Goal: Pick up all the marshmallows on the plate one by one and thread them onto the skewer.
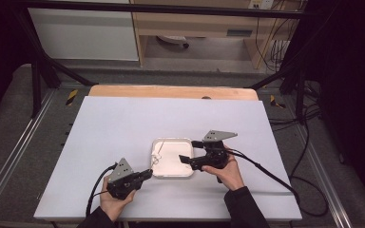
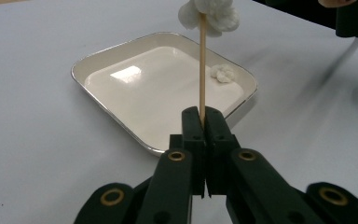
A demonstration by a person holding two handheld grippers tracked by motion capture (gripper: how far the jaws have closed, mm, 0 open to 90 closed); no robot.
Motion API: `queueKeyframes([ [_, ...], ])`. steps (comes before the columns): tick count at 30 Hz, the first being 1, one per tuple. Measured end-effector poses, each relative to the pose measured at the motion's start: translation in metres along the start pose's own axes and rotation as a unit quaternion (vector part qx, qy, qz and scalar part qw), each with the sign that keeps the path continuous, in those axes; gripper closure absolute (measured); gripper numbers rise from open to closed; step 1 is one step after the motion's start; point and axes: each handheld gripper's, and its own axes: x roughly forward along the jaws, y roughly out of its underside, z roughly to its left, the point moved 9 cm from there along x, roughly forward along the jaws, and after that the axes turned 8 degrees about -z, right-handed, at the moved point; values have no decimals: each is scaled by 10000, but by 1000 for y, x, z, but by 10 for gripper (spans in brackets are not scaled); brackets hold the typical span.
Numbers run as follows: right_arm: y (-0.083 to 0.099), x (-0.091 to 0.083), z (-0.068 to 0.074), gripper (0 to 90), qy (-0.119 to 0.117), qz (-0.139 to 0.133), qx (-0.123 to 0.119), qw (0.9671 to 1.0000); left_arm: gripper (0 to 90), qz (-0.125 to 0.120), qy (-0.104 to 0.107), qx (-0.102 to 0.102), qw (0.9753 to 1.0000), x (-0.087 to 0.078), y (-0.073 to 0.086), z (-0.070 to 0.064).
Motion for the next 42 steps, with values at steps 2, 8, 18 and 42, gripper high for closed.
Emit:
queueKeyframes([
  [2,9,3,-2,247,0,222,-92,9997,887,13,13,-18,10000,0,0,0],
  [8,34,13,-9,334,158,869,-447,9951,887,127,-82,-46,9999,-2,3,1],
  [18,52,20,-16,541,244,1342,-845,9870,887,149,-72,-35,9999,-1,3,1],
  [42,61,25,-12,766,247,1680,-779,9824,887,125,-99,-7,9999,-2,2,1],
])
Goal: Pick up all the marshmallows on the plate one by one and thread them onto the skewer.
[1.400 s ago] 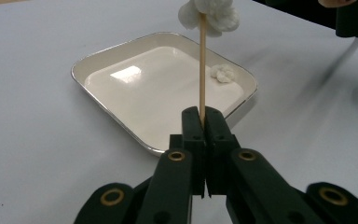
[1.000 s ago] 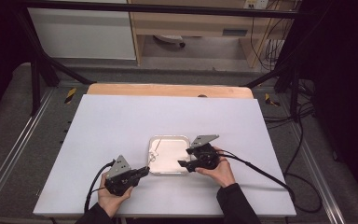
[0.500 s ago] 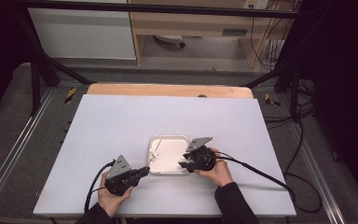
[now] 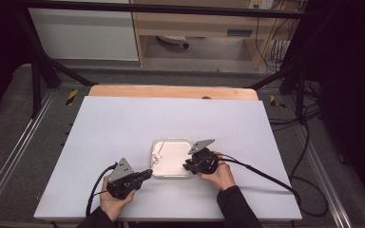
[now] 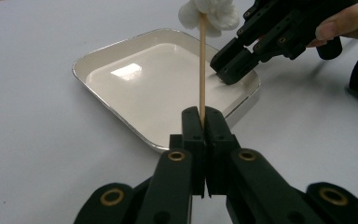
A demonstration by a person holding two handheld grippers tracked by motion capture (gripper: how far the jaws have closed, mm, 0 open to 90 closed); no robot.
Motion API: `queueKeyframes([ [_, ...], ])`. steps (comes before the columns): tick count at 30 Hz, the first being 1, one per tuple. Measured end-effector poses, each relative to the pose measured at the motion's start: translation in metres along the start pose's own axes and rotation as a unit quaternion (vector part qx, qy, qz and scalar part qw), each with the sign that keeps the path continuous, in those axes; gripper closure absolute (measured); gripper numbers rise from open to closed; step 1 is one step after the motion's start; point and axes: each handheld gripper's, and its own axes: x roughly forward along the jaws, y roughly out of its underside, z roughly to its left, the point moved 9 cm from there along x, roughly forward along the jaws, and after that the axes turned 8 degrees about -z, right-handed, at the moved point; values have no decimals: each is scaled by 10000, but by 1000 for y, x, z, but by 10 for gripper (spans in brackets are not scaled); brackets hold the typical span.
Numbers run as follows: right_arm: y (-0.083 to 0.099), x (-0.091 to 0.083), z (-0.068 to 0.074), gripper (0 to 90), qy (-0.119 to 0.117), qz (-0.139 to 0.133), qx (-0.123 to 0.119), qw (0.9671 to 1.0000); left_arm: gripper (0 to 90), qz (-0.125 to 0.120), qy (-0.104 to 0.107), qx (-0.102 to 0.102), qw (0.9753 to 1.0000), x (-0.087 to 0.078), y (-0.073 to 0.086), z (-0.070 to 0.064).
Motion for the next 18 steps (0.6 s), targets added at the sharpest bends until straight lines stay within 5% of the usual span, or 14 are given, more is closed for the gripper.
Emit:
queueKeyframes([
  [8,-26,-17,4,784,-279,-752,406,9960,888,-4,4,11,10000,0,0,0],
  [13,-46,-33,4,788,-500,-1320,715,9874,888,-2,37,23,10000,1,0,-2],
  [18,-65,-50,3,790,-656,-1859,1014,9751,887,11,104,77,9999,2,1,-5],
])
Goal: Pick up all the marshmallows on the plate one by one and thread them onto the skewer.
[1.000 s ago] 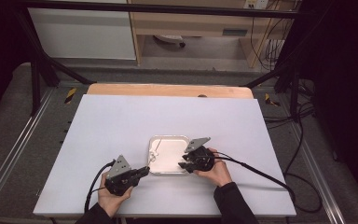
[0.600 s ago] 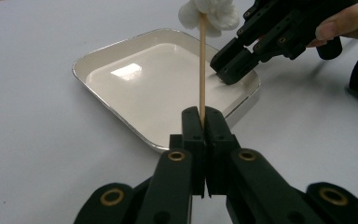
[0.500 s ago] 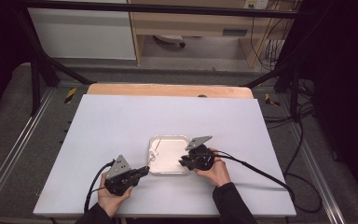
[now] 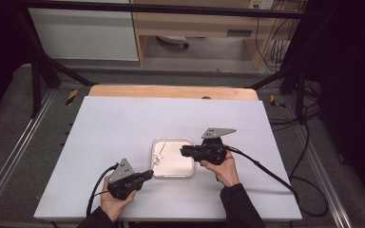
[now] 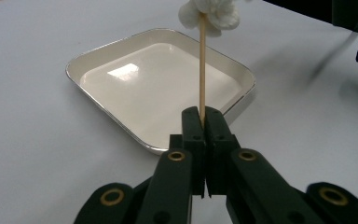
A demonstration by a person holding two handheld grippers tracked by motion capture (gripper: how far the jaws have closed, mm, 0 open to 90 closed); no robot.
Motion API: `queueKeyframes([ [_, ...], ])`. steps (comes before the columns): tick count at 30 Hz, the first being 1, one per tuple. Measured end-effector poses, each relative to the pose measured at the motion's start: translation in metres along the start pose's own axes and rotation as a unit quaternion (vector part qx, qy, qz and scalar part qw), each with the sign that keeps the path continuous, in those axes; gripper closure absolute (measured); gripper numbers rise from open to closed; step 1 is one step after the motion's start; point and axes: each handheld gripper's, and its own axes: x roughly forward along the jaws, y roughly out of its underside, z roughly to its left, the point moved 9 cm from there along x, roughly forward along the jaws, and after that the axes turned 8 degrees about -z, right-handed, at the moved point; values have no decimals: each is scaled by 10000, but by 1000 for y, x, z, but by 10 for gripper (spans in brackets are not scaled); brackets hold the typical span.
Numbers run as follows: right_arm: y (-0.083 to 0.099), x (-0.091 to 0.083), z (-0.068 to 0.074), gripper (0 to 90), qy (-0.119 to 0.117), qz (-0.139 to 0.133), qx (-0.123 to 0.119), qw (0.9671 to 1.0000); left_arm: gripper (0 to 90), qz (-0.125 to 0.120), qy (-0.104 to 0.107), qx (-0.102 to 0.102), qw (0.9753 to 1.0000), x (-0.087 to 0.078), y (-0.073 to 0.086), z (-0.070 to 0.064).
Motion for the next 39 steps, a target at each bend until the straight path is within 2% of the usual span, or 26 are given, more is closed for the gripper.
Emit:
queueKeyframes([
  [2,-10,-4,2,790,-69,-227,115,9997,887,1,19,8,10000,0,0,-1],
  [7,-29,-11,9,789,-201,-590,262,9977,888,-2,62,71,10000,1,0,-3],
  [10,-42,-11,15,789,-317,-829,342,9955,888,-8,79,93,9999,2,0,-4],
  [13,-51,-7,21,788,-405,-939,381,9940,888,-9,81,105,9999,2,0,-5],
  [23,-57,14,35,788,-633,-925,449,9927,888,-9,94,138,9999,2,-1,-6],
  [33,-51,19,37,793,-693,-829,496,9929,888,-22,85,109,9999,2,-1,-6],
  [39,-49,22,40,804,-722,-903,605,9914,889,-77,56,4,10000,2,0,-7],
])
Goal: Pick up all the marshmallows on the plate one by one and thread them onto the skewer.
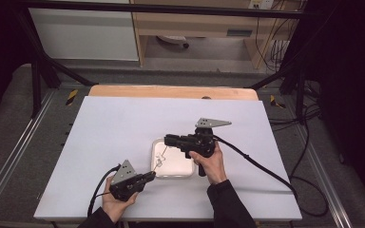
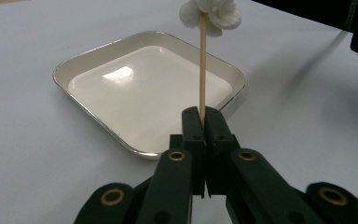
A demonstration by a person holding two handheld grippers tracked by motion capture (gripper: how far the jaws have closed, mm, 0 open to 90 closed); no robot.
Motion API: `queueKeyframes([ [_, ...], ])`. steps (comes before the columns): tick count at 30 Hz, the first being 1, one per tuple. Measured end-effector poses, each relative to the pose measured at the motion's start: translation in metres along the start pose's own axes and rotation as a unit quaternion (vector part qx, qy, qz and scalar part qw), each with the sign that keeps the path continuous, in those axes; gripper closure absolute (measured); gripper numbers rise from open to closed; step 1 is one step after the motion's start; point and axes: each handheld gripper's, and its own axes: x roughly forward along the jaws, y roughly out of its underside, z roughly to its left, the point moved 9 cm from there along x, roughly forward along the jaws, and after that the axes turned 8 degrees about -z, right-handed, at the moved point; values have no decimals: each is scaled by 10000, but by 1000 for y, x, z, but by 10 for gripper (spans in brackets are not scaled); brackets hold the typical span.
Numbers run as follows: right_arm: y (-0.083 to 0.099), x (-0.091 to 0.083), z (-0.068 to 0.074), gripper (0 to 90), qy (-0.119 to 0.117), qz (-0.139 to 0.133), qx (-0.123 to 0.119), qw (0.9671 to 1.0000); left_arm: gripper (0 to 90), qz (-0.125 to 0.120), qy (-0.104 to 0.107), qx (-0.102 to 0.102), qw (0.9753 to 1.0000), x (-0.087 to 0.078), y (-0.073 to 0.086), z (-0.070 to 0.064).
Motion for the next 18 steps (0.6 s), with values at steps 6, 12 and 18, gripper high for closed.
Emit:
queueKeyframes([
  [6,4,4,3,813,20,-161,61,9998,890,-38,-88,-104,9999,1,1,0],
  [12,7,8,5,818,-3,-305,93,9995,891,-100,-183,-142,9997,1,1,0],
  [18,9,9,7,821,-10,-348,75,9994,891,-94,-188,-113,9997,1,1,-1],
])
